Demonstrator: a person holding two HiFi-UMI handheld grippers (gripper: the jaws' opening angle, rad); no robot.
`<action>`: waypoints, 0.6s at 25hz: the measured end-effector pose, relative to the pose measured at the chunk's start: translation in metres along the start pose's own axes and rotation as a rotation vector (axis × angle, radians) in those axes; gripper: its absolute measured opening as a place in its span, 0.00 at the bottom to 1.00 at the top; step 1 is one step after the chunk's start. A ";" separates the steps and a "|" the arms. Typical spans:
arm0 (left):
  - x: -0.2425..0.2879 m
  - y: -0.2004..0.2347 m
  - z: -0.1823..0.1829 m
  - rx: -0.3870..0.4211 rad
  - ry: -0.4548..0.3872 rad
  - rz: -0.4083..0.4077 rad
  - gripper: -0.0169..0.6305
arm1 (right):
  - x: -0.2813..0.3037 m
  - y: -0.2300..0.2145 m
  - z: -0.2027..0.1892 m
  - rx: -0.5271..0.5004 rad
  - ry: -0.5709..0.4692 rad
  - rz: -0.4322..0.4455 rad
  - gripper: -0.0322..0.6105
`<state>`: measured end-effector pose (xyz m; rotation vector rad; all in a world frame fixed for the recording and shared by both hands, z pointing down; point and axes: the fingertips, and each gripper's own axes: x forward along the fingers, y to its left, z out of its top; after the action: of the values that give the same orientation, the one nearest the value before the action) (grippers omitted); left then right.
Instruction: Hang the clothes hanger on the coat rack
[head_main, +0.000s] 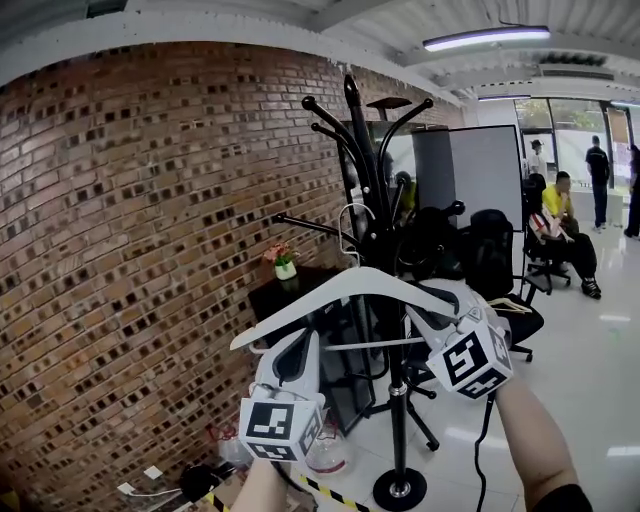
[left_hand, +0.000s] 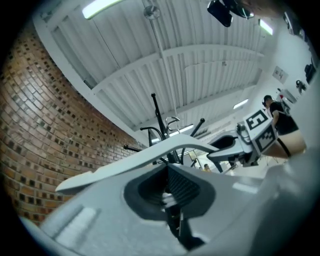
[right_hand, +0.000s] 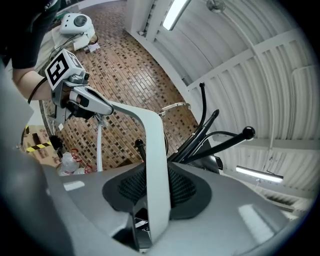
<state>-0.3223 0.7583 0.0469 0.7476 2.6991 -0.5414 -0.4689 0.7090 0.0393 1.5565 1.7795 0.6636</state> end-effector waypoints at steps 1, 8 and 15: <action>0.003 0.006 0.003 0.006 -0.007 -0.002 0.03 | 0.004 -0.002 0.004 -0.005 -0.002 -0.003 0.24; 0.030 0.026 0.016 0.015 -0.046 -0.037 0.03 | 0.028 -0.017 0.016 0.013 0.029 -0.031 0.24; 0.052 0.045 0.031 0.008 -0.062 -0.065 0.03 | 0.043 -0.035 0.026 0.024 0.062 -0.065 0.24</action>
<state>-0.3352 0.8033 -0.0121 0.6361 2.6735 -0.5809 -0.4744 0.7443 -0.0106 1.5015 1.8823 0.6683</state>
